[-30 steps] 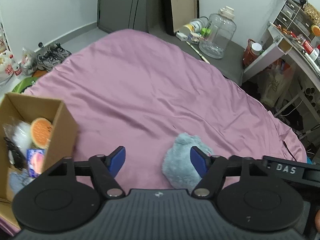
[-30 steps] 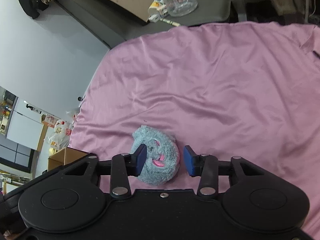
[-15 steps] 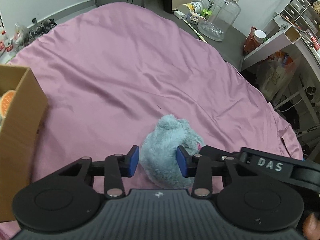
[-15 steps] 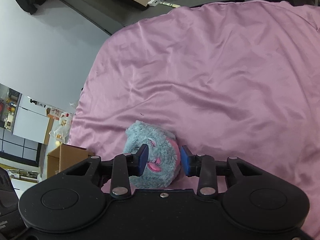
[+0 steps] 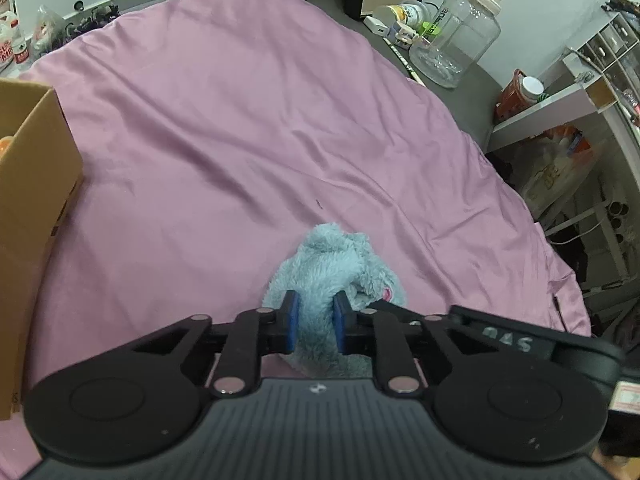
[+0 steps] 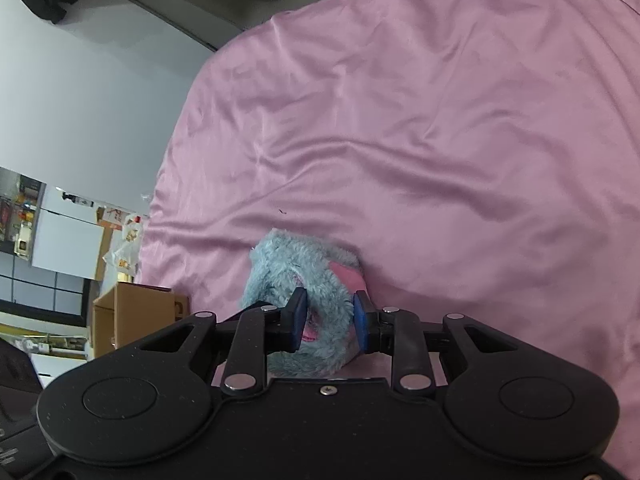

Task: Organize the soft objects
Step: 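Carry the plush toy in the right gripper over the box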

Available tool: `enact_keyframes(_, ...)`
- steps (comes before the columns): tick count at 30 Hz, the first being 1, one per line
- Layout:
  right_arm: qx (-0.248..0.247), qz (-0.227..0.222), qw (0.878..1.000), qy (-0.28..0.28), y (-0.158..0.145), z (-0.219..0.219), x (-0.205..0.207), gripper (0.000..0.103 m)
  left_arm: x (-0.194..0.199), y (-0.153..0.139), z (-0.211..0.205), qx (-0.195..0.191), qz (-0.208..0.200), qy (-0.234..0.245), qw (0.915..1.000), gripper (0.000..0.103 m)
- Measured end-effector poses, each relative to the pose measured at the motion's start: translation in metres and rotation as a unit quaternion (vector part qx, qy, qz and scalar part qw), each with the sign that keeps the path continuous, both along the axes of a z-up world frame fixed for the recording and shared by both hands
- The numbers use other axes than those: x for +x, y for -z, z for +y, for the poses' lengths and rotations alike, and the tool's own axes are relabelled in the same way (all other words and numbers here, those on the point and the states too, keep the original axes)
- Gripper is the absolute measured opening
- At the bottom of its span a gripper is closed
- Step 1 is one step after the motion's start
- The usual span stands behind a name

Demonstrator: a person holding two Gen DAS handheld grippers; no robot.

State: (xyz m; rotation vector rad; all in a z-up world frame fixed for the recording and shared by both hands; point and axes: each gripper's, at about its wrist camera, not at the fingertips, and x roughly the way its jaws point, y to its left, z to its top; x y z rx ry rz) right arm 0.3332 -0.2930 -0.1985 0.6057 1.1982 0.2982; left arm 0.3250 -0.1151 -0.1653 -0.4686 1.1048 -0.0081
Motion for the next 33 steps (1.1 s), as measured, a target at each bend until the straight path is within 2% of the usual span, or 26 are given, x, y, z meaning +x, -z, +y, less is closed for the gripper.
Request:
enact_keyframes(3,-0.002,-0.009,1.0,0.001,-0.005,0.001,-0.003,0.019,-0.002,-0.005,0.004,-0.009,-0.003,-0.003,0.9999,0.012)
enact_keyframes(7,0.003,-0.023,1.0,0.001,-0.015,0.001,-0.009,0.017,-0.007,-0.015,0.007,-0.013,-0.014,-0.001,0.9998,0.012)
enact_keyframes(33,0.005,-0.114,0.993,-0.042,-0.094,0.067,-0.049,0.016,-0.053,-0.078,0.077,-0.027,-0.074,-0.017,0.9967,0.012)
